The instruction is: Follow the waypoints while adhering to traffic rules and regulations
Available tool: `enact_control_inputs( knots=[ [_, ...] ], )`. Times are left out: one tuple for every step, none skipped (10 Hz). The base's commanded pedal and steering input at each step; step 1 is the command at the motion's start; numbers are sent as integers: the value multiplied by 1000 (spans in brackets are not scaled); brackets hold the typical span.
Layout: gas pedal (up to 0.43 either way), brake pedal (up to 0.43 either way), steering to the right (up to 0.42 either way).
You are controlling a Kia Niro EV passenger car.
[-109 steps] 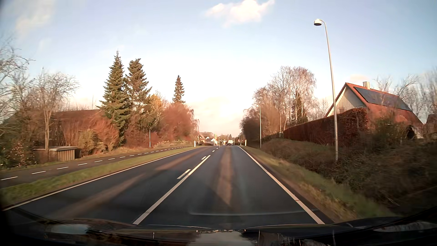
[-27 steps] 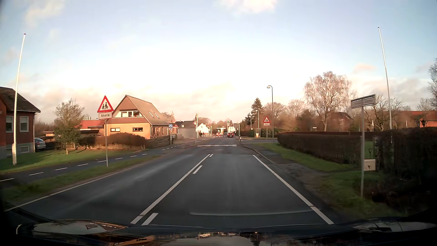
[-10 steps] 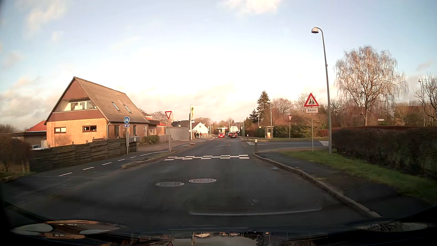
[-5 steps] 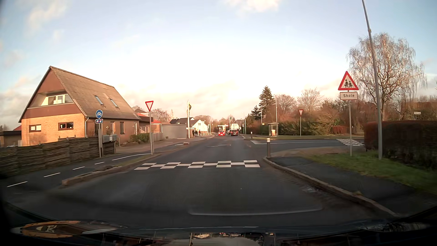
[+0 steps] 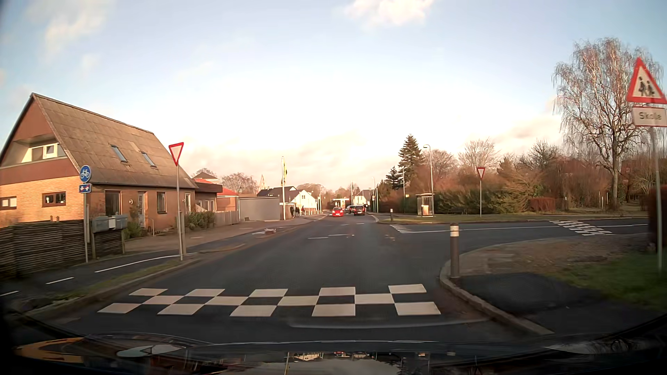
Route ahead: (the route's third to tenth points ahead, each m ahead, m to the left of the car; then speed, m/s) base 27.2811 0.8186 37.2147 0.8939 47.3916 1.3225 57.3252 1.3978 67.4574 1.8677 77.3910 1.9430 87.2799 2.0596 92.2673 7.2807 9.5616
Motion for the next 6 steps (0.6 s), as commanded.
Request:
enact_control_inputs(
  knots=[
    [28, 0, -1],
    [39, 0, -1],
    [39, 0, 3],
    [39, 0, 9],
    [39, 0, 10],
    [59, 0, 10]
  ],
)
